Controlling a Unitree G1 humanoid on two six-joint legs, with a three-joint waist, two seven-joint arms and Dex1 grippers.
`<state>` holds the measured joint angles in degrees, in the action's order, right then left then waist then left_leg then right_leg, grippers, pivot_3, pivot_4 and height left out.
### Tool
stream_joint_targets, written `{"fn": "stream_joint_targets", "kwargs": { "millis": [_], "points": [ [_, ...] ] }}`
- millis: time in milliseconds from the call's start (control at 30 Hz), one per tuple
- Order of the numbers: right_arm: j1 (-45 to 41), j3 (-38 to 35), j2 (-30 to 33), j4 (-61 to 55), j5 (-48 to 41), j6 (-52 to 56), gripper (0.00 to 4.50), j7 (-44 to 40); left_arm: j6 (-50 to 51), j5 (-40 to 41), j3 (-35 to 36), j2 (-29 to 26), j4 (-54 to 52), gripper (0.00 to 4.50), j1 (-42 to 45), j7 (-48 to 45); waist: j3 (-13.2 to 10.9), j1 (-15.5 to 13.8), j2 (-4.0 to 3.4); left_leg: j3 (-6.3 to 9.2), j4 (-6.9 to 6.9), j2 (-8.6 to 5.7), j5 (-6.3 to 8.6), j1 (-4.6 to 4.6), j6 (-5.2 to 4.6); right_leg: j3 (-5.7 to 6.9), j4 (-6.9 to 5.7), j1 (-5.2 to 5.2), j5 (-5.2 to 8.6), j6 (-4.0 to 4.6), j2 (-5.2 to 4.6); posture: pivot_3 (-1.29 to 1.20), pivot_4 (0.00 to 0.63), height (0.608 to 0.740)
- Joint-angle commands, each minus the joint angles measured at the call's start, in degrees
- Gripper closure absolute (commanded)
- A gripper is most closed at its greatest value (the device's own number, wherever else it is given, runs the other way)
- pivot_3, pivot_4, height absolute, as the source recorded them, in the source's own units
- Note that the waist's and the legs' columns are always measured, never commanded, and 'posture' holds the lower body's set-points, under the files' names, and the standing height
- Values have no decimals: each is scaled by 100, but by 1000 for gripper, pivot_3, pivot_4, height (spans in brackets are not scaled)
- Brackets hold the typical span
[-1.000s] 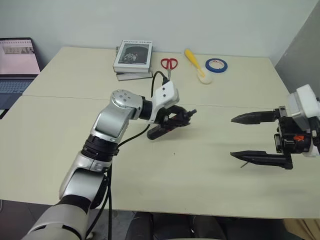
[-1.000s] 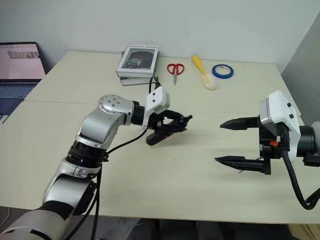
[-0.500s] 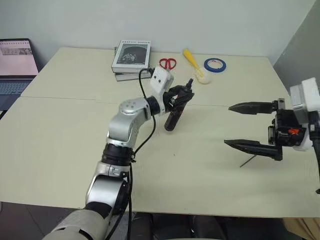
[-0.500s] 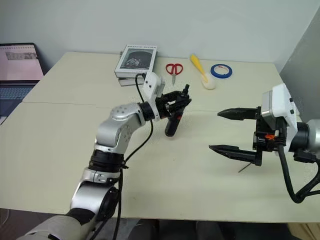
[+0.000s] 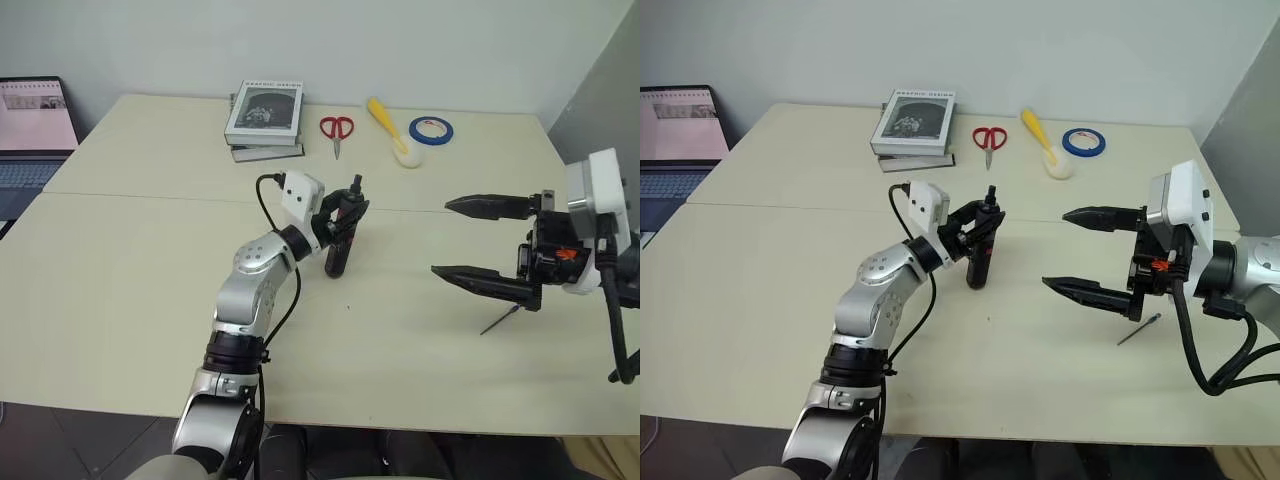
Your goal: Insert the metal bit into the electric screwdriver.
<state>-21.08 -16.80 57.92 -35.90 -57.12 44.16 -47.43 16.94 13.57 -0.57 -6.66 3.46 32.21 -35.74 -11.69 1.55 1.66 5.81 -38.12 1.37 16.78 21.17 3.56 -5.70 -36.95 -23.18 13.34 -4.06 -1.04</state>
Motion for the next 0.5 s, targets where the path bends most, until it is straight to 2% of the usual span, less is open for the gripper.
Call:
{"fn": "stream_joint_targets", "kwargs": {
  "millis": [33,500],
  "points": [
    [-65,-50,11,-119,51,-117,0,1,-94,44,-91,-84,-556,2828,-409,57,0,2,0,1,1,0,0,0,0,0,1,1,0,0,0,0,150,740],
    [-13,107,7,-150,77,-124,0,-141,543,481,56,-544,-1685,2833,-1395,328,11,12,-1,-3,1,2,0,-31,-1,-1,-2,26,12,-25,1,0,150,740]
  ]
}}
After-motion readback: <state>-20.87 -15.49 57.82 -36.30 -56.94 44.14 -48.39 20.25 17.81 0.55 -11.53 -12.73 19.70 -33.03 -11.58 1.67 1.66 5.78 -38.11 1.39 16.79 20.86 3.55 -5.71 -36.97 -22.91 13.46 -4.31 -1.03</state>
